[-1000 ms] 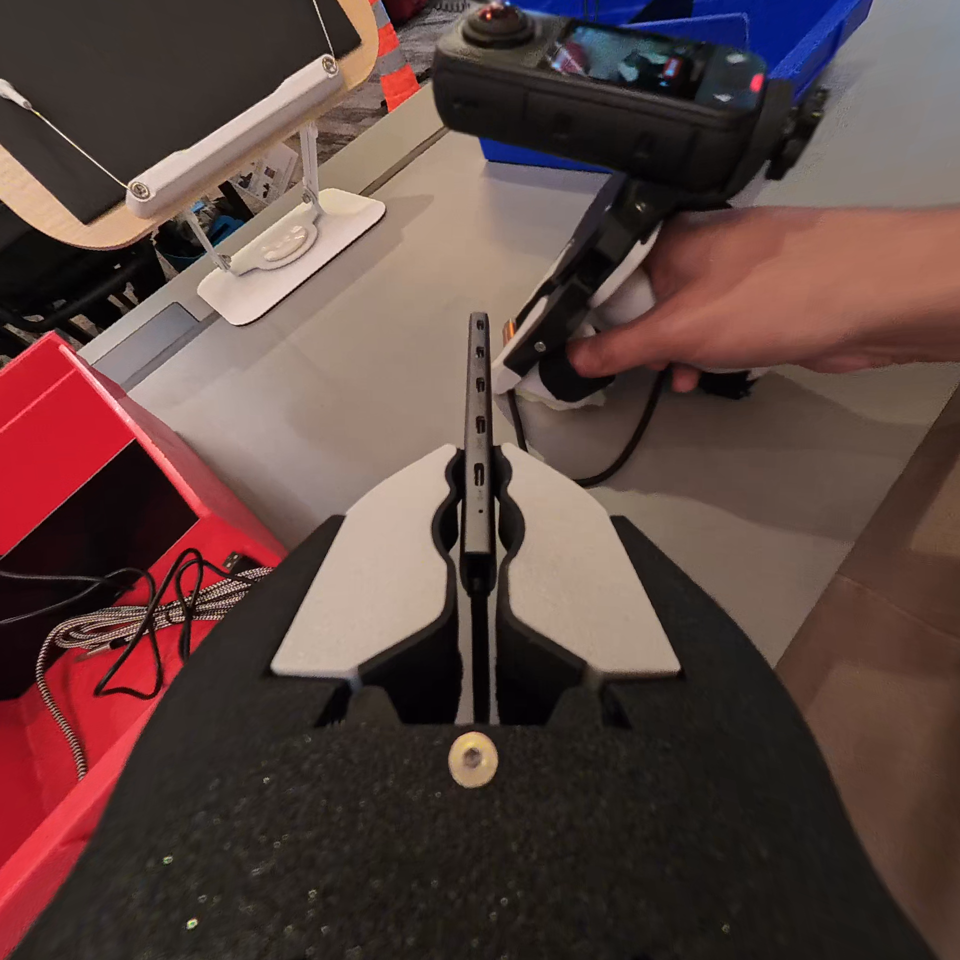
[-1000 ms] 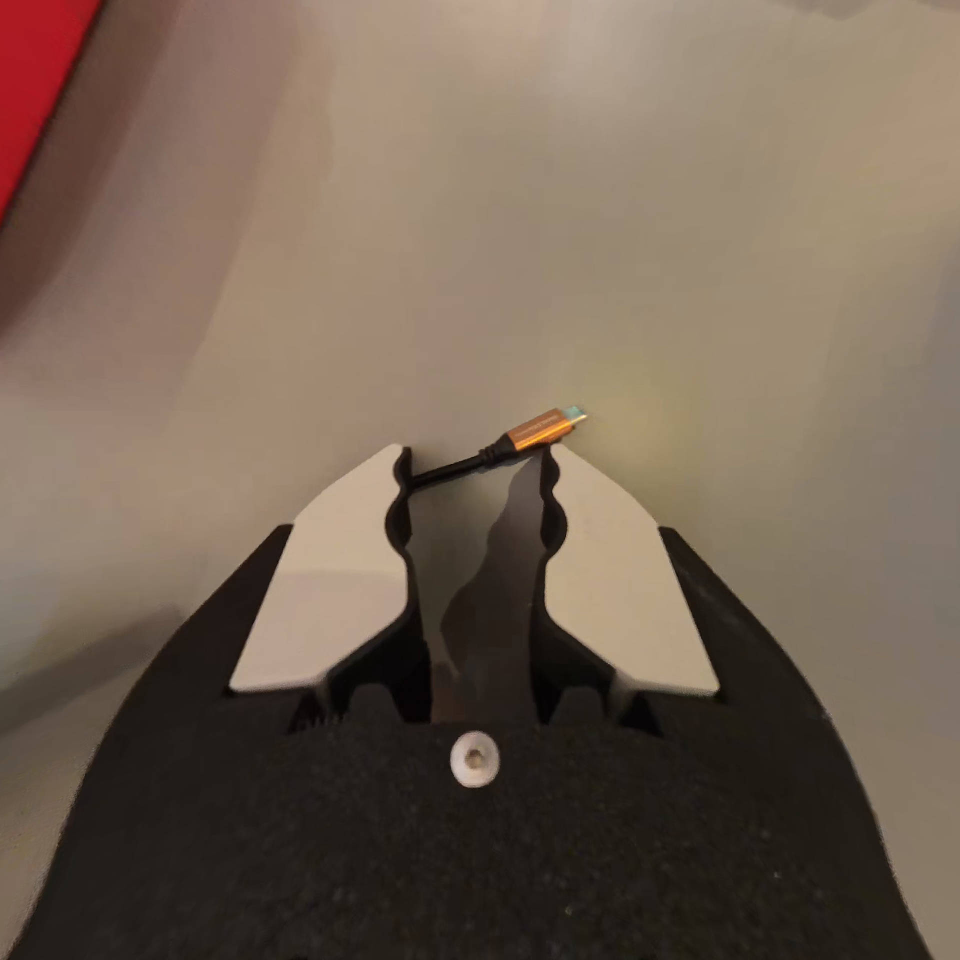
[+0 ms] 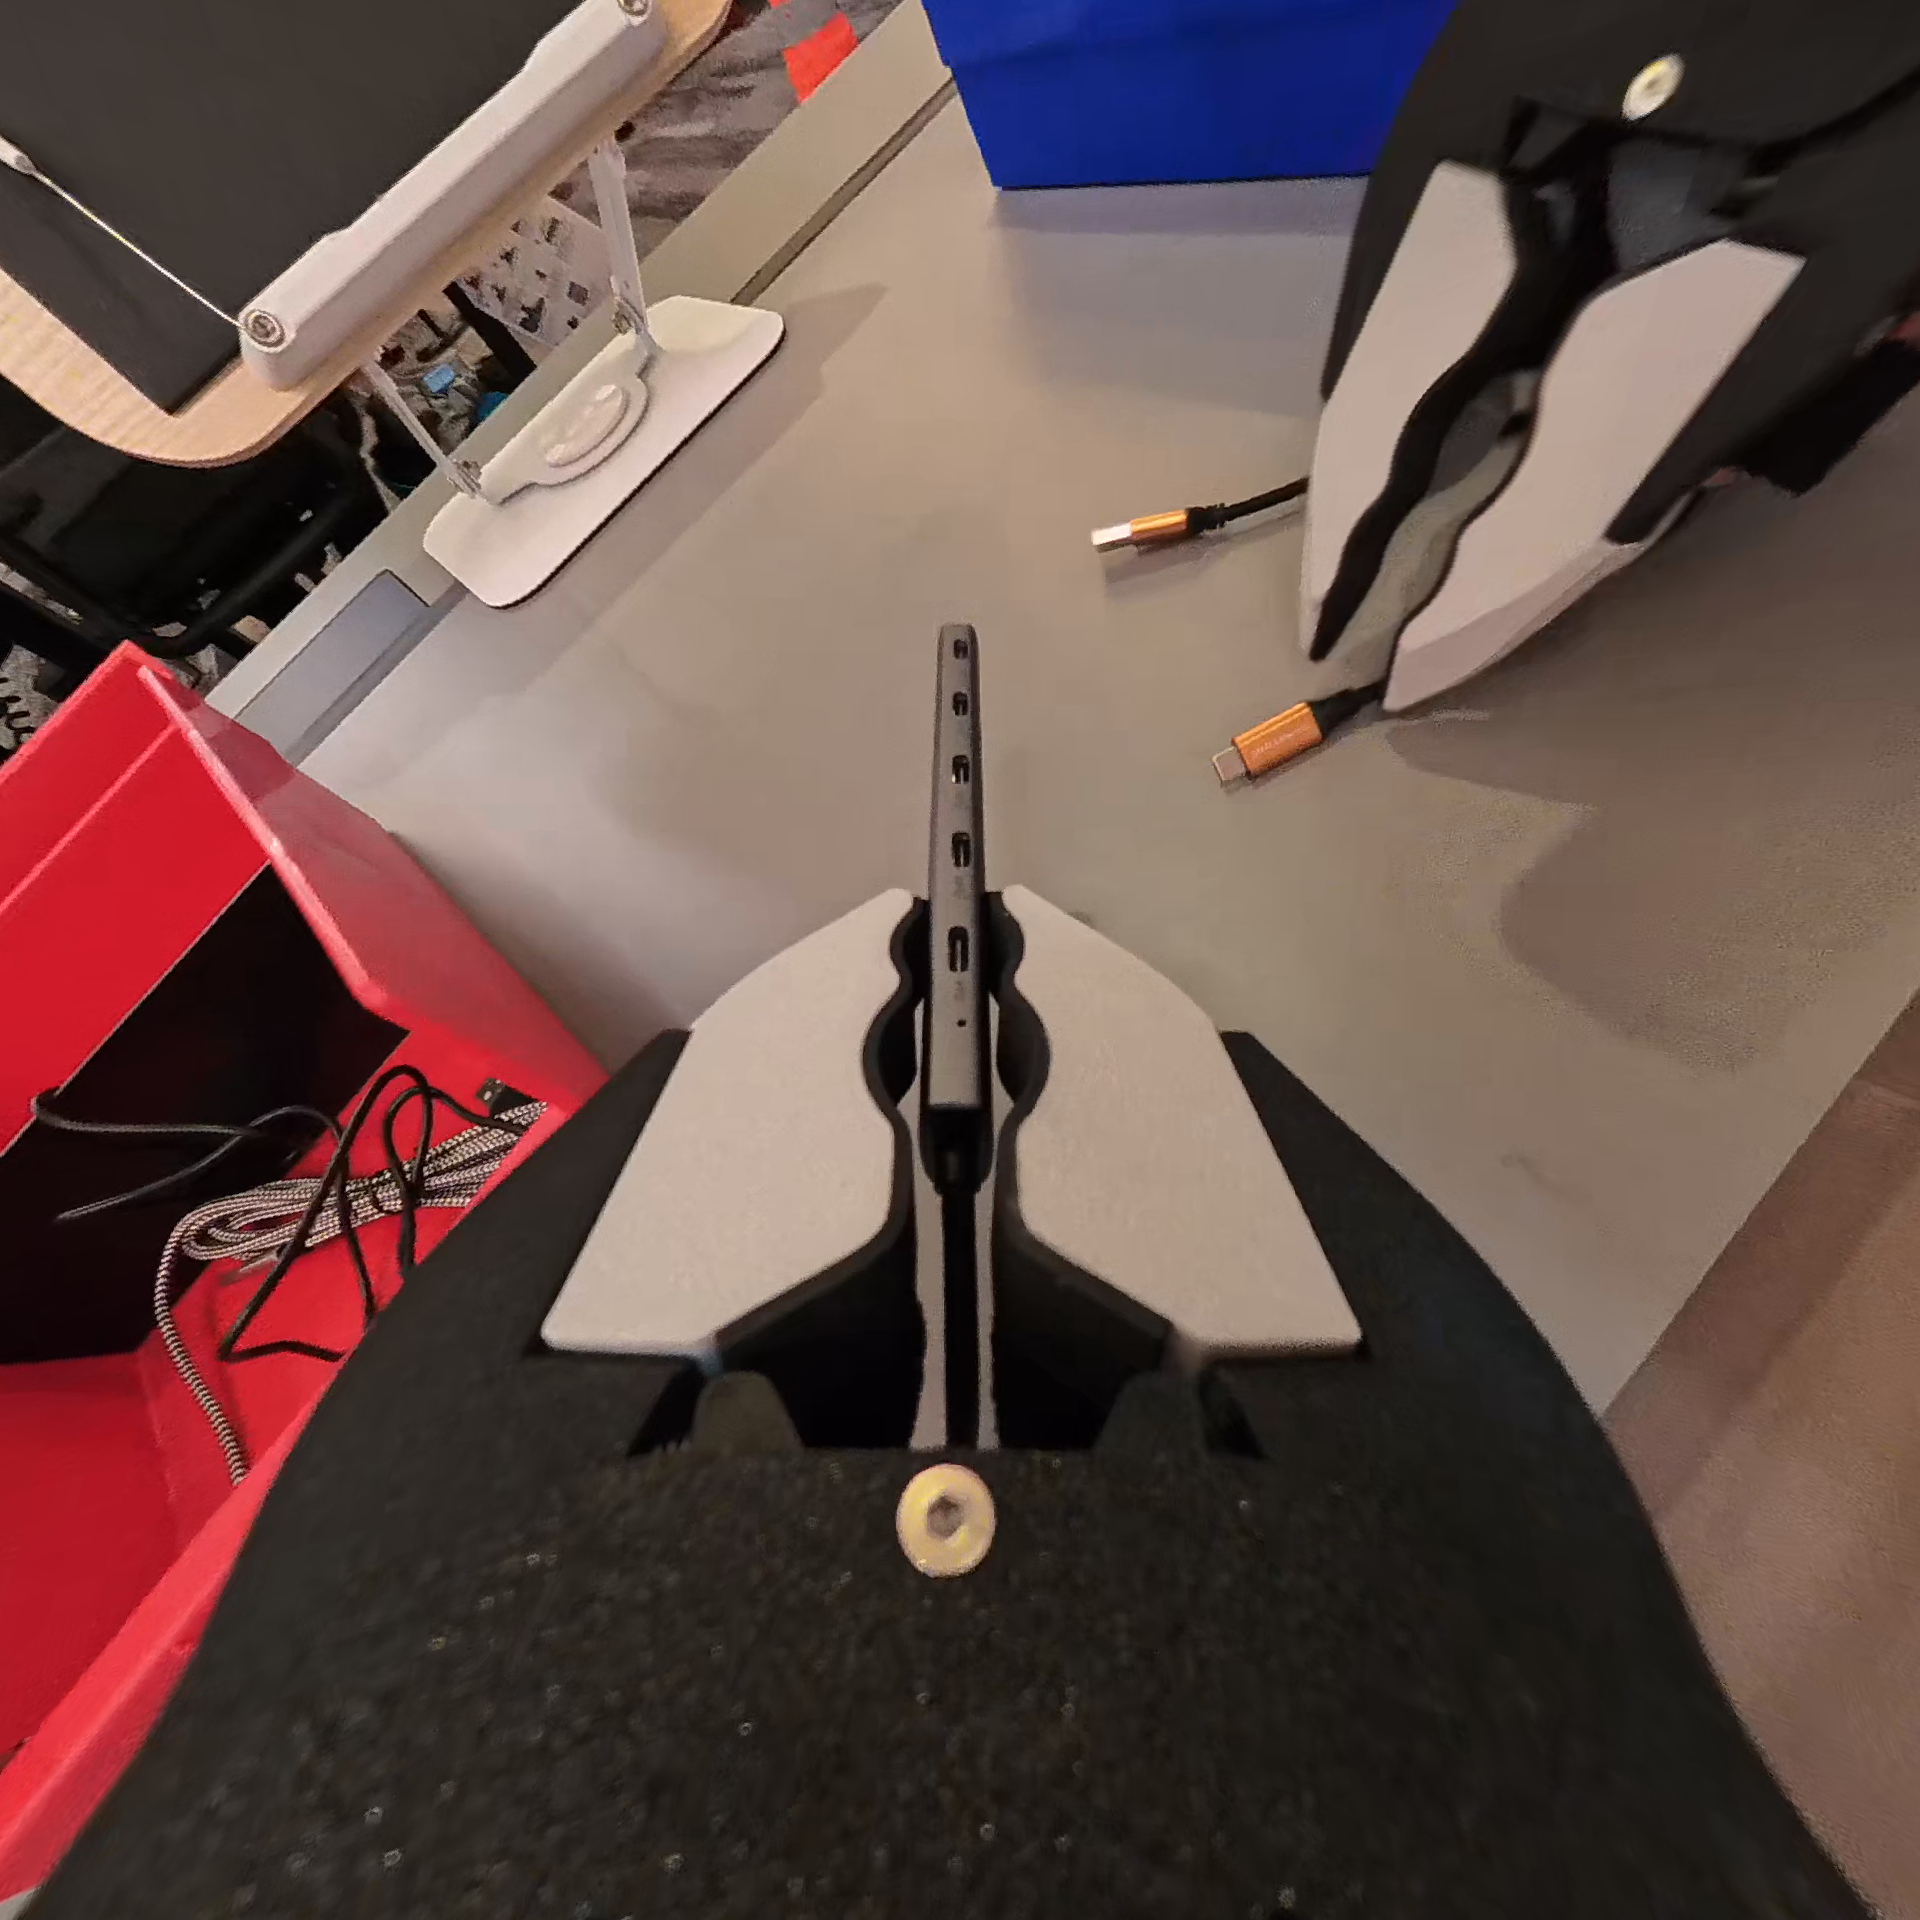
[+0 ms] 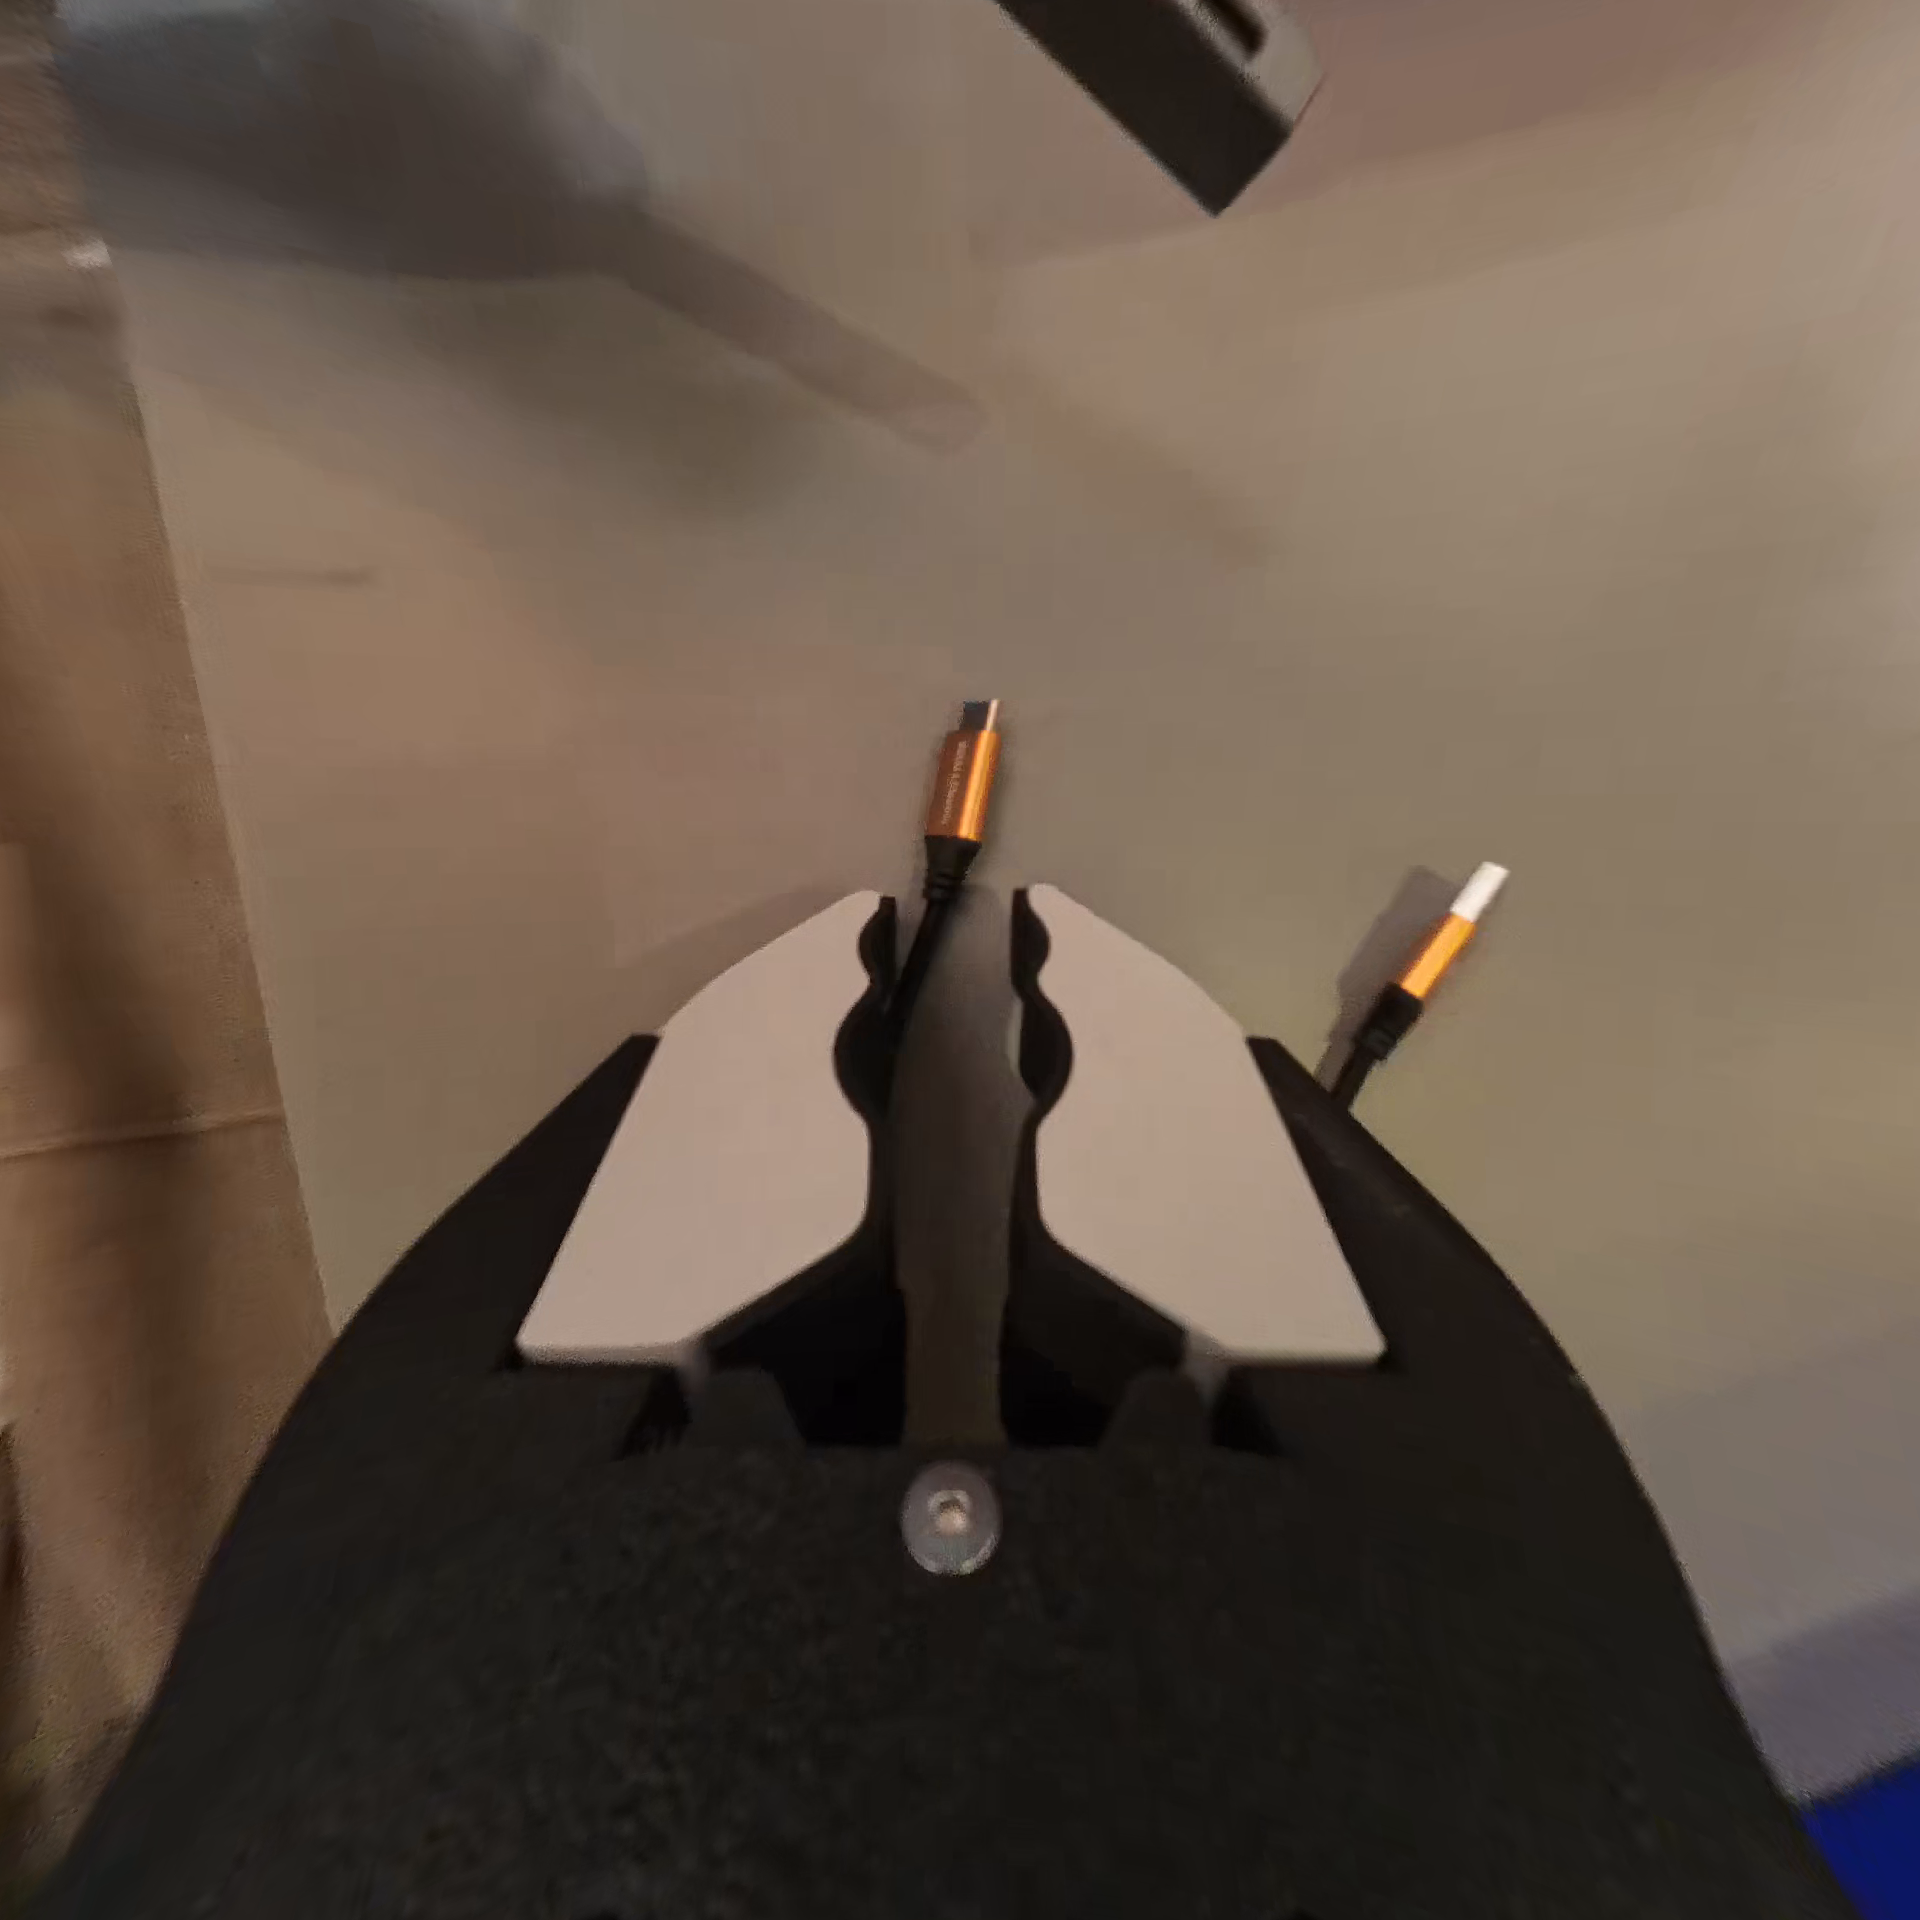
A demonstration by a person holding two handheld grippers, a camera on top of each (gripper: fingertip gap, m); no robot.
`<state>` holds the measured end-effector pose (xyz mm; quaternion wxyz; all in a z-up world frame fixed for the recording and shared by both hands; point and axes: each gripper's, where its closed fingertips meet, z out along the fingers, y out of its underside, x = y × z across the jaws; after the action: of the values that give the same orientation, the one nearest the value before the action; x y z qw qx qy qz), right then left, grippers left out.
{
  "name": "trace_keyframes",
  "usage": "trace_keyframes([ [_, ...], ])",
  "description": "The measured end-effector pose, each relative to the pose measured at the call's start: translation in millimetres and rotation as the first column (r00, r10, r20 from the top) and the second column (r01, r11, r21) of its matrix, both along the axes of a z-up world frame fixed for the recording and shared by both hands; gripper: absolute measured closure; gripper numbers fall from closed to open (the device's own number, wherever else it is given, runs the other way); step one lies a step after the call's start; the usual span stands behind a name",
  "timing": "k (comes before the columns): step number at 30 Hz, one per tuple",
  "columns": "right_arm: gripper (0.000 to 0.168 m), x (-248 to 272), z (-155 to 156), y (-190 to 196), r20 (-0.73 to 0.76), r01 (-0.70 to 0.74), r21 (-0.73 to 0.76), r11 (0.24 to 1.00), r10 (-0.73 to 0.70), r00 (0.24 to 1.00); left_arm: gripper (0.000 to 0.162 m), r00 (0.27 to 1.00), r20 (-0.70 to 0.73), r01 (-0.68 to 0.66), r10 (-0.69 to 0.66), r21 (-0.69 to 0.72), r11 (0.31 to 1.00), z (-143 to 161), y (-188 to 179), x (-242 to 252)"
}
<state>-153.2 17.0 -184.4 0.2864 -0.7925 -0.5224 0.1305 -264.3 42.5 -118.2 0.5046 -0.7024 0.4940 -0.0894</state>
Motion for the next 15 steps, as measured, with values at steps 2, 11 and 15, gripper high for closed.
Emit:
trace_keyframes([
  [2,0.144,1.5,7.5,-2.3,-0.033,0.090,0.071,0.993,-0.088,0.996,0.152,1.000,-0.004,0.005,-0.005,0.003,1.000,-1.0,-0.5,0.4],
  [11,0.164,2.1,-7.1,-1.5,0.015,0.155,0.211,0.965,-0.162,0.987,0.152,0.999,-0.028,0.048,-0.046,0.053,0.997,0.3,-3.1,4.7],
  [15,0.165,4.3,-8.7,-0.7,-0.003,0.190,0.152,0.970,-0.192,0.981,0.152,0.995,-0.048,0.089,-0.084,0.116,0.989,3.2,-7.2,10.7],
])
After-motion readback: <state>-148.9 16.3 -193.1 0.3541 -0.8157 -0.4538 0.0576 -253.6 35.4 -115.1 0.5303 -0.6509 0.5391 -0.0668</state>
